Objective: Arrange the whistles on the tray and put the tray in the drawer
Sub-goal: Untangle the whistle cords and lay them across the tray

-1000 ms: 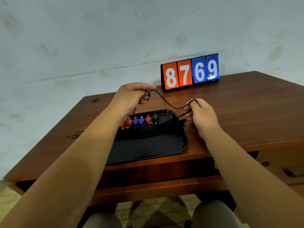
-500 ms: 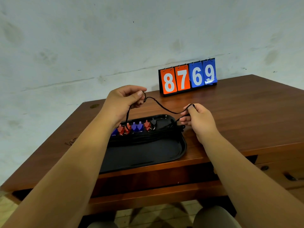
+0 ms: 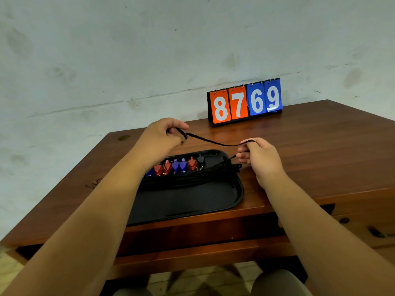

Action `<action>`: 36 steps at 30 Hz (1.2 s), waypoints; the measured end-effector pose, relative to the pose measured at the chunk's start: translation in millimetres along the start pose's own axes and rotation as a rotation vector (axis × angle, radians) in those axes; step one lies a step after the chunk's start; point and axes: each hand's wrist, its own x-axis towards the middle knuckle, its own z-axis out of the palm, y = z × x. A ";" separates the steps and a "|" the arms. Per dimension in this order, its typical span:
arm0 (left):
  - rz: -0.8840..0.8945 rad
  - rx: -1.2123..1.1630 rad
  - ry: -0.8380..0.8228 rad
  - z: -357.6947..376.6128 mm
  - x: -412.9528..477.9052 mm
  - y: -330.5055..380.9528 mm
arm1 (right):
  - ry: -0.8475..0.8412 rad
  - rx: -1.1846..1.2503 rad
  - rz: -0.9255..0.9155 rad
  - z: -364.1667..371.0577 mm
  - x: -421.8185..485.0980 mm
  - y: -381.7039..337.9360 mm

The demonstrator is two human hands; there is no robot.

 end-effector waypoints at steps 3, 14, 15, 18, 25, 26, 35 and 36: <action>0.020 0.060 0.086 0.7 1.3 -7.5 | -0.001 -0.001 -0.001 -0.1 0.7 1.3; -0.054 -0.339 0.232 -3.9 -4.9 -25.7 | 0.002 -0.019 -0.031 0.3 1.6 1.6; -0.068 -0.395 0.243 -4.4 -4.0 -26.8 | 0.004 -0.035 -0.036 0.6 1.0 1.1; -0.108 -0.560 0.289 -6.2 1.2 -28.0 | 0.026 -0.100 -0.074 0.2 -0.5 0.7; -0.097 -0.718 0.504 -27.8 5.4 -37.4 | 0.113 -0.138 -0.102 -0.6 -2.7 -0.5; -0.106 -0.720 0.532 -33.7 4.3 -41.8 | 0.127 -0.140 -0.094 -1.0 -2.6 -1.1; -0.102 -0.619 0.571 -72.5 -25.5 -93.1 | -0.022 -0.108 -0.107 2.7 -13.6 -5.9; -0.105 -0.591 0.571 -76.7 -31.1 -99.7 | -0.038 -0.101 -0.115 2.1 -14.9 -6.3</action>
